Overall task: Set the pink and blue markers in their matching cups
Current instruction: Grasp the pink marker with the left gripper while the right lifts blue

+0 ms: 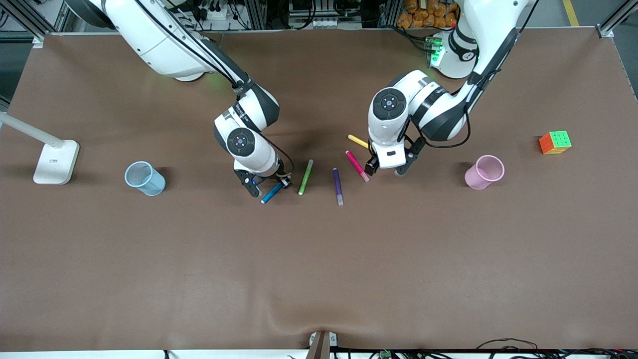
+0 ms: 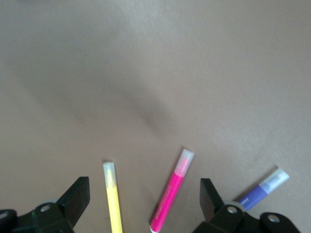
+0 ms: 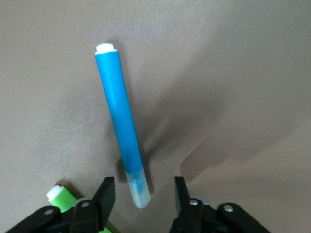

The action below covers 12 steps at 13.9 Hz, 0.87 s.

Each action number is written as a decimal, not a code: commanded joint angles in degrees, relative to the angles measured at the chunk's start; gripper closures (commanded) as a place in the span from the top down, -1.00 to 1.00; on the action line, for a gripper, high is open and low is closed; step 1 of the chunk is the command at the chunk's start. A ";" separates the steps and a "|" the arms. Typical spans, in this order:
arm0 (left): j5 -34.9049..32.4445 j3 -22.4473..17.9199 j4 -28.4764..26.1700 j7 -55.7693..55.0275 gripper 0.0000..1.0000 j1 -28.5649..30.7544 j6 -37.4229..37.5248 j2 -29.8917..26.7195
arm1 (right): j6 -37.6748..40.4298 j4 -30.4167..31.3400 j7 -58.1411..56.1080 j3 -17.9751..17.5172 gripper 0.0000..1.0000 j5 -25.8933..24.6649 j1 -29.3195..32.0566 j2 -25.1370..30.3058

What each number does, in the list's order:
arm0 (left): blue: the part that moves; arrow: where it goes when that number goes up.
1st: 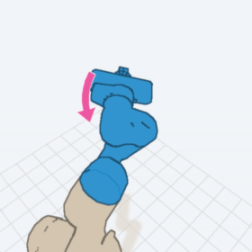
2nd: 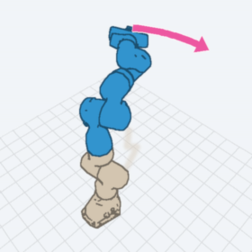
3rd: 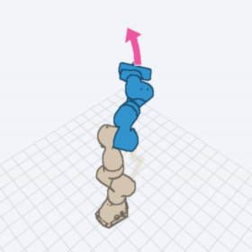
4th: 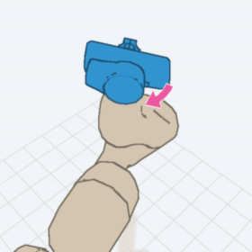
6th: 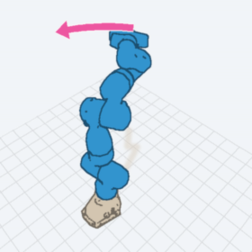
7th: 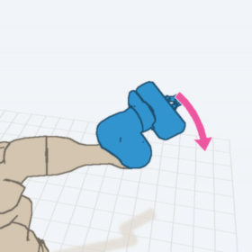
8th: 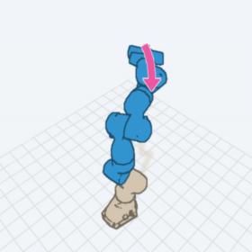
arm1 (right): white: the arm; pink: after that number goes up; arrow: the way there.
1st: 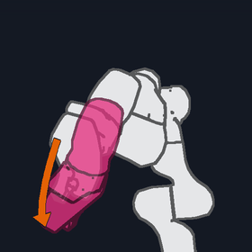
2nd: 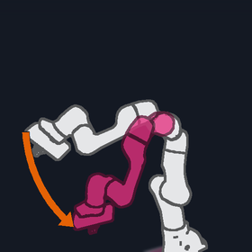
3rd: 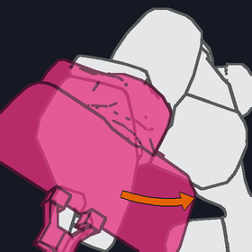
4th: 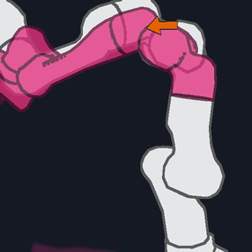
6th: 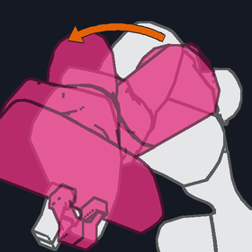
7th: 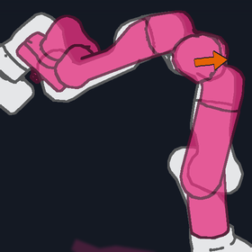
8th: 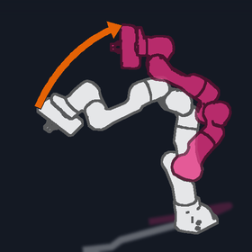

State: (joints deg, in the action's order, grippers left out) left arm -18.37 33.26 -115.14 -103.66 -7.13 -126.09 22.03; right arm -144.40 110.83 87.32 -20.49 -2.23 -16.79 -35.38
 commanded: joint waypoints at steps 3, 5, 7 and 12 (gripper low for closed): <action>-2.81 0.14 -0.78 -2.78 0.29 -3.67 -3.81 0.91 | -1.50 -1.14 1.98 0.01 -0.19 -1.91 -0.96 -1.62; -3.69 0.05 -0.52 -4.52 -0.12 -5.26 -4.77 2.31 | -1.42 -1.14 1.98 0.01 -0.67 -1.91 -0.96 -1.53; -7.71 0.05 -0.52 -8.12 -0.13 -5.96 -6.27 4.24 | -1.07 -1.14 1.98 0.01 -0.94 -1.91 -0.88 -1.27; -22.13 0.14 -0.34 -19.28 -0.13 -8.86 -6.36 9.87 | 2.27 -1.41 1.28 0.01 -1.00 -1.82 -0.26 1.18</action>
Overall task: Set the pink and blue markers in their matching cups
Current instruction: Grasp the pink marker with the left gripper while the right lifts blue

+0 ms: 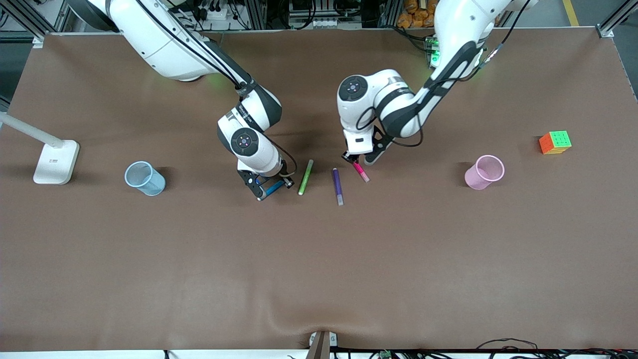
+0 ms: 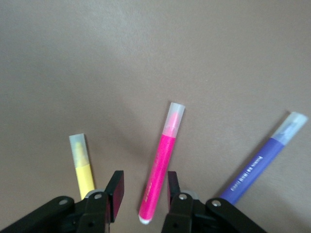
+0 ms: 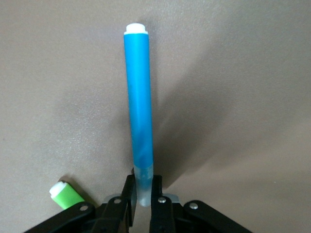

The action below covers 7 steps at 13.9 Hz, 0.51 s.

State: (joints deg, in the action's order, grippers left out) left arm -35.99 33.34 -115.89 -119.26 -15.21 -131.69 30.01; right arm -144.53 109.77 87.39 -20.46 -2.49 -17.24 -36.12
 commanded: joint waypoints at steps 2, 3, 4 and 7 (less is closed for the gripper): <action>-7.33 -0.02 1.01 -5.97 -0.13 -2.18 -0.85 3.30 | 7.92 -2.01 0.68 -0.02 -1.00 -1.55 0.45 3.59; -7.86 -0.02 1.19 -6.51 -0.13 -2.36 -0.85 3.82 | 11.86 -3.15 -0.10 -0.02 -1.00 -1.55 1.06 4.20; -8.91 -0.02 1.19 -6.60 -0.12 -2.45 -0.85 4.00 | 15.82 -4.12 -1.77 -0.02 -1.00 -1.47 1.94 4.91; -11.55 -0.02 1.19 -6.69 -0.13 -3.16 -0.85 4.71 | 24.19 -5.62 -7.92 -0.02 -1.00 -0.41 4.75 7.98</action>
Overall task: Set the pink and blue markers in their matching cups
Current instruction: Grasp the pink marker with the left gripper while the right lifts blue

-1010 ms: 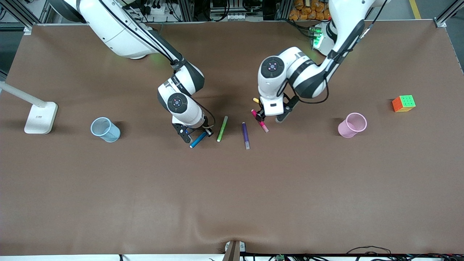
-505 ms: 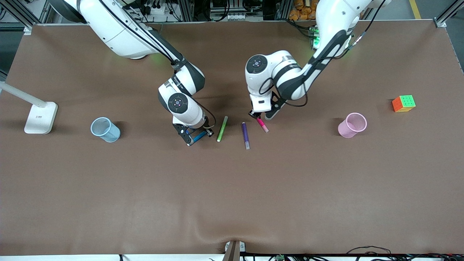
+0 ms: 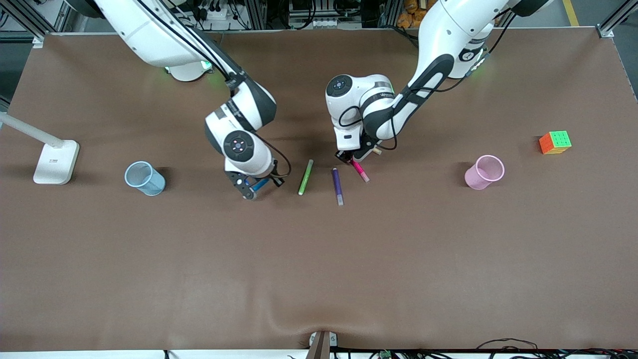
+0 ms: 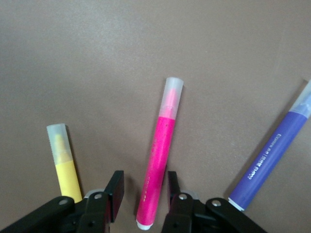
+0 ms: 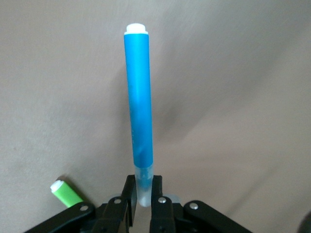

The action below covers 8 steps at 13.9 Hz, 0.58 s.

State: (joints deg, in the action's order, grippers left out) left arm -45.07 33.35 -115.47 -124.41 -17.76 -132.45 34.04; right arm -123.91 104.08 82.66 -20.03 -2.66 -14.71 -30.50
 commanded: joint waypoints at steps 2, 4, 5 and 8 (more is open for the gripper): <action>-2.83 -0.04 0.77 -1.45 -0.14 -0.70 -0.36 1.28 | 7.09 -0.97 -6.62 -0.19 -1.00 2.12 3.45 3.78; -3.53 -0.04 0.77 -1.54 -0.20 -0.70 -0.97 1.55 | 11.30 -2.38 -11.45 1.21 -1.00 5.63 4.25 4.83; -3.62 -0.04 0.94 -1.62 -0.40 -0.70 -0.97 1.99 | 13.15 -2.65 -13.73 2.52 -1.00 6.95 4.25 5.62; -3.71 -0.12 1.21 -1.71 -1.00 -0.61 -0.97 2.25 | 18.78 -2.74 -23.91 7.88 -1.00 12.49 4.25 8.70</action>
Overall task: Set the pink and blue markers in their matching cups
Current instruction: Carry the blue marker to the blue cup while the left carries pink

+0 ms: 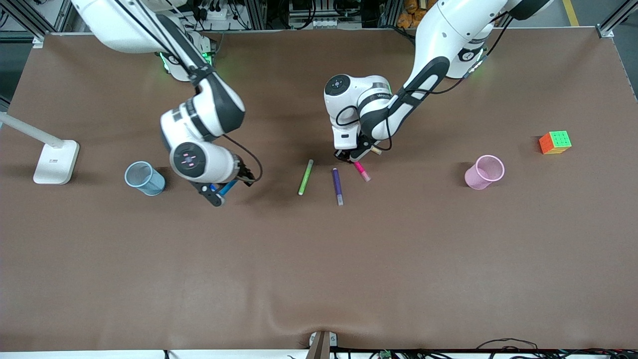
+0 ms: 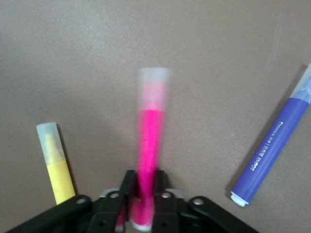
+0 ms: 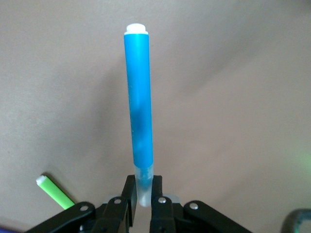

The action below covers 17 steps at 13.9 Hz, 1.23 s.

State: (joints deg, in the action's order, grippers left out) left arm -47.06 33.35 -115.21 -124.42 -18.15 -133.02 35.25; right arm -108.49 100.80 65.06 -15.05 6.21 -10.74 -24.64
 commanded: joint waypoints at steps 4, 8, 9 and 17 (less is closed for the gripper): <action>-1.72 -0.39 1.04 -1.61 -1.00 0.13 -0.40 1.31 | 9.95 0.63 -17.66 9.76 -1.00 8.36 0.19 4.60; 2.30 -0.13 3.58 -1.88 -1.00 2.59 0.04 -1.32 | 15.66 0.63 -25.14 15.12 -1.00 9.17 0.19 5.74; 3.36 -0.13 3.67 -1.70 -1.00 3.11 0.21 -2.89 | 16.46 0.63 -26.64 16.18 -1.00 9.86 0.19 6.18; 18.30 0.92 15.35 11.37 -1.00 7.42 13.37 -6.68 | 24.98 0.63 -36.57 26.64 -1.00 18.83 0.19 6.18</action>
State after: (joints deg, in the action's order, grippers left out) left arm -32.04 33.63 -103.24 -116.79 -11.65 -124.84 29.22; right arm -85.31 100.68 30.16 9.93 23.63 -10.35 -19.65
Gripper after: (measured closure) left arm 0.828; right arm 0.841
